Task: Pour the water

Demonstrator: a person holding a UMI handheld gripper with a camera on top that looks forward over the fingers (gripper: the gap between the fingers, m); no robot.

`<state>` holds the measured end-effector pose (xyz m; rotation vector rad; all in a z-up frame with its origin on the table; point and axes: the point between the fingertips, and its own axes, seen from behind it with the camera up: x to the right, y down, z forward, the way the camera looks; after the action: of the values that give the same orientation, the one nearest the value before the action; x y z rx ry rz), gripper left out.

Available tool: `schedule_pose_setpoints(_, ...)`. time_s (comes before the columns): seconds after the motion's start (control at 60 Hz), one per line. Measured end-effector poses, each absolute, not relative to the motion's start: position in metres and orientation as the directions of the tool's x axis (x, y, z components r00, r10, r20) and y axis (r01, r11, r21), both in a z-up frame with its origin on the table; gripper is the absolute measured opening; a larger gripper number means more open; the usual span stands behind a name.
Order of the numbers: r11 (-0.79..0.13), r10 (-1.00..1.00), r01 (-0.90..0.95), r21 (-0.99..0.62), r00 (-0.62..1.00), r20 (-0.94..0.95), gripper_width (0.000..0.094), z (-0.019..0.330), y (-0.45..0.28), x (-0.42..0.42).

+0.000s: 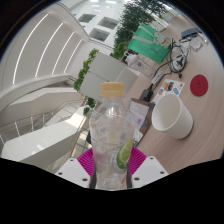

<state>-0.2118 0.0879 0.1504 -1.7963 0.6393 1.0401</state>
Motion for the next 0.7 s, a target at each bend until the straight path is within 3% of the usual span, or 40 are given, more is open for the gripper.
schedule_pose_setpoints(0.133,-0.438,-0.137,-0.896,0.069,-0.009,-0.990,0.0407,0.171,0.110,-0.216)
schedule_pose_setpoints(0.233,-0.394,-0.175,-0.811,0.432,-0.395,-0.902,0.0406,0.196,0.115,-0.205)
schedule_pose_setpoints(0.3,-0.374,-0.156,-0.727,0.576,-0.563,-0.812,0.0405,0.210,0.128,-0.201)
schedule_pose_setpoints(0.35,-0.360,-0.156,-0.687,0.632,-0.623,-0.766,0.0406,0.225,0.125,-0.195)
schedule_pose_setpoints(0.517,-0.312,-0.151,-0.631,0.711,-0.706,-0.692,0.0406,0.229,0.133,-0.183)
schedule_pose_setpoints(0.633,-0.313,-0.162,-0.653,0.689,-0.678,-0.716,0.0405,0.223,0.143,-0.189)
schedule_pose_setpoints(0.7,-0.348,-0.167,-0.698,0.625,-0.610,-0.774,0.0407,0.239,0.126,-0.184)
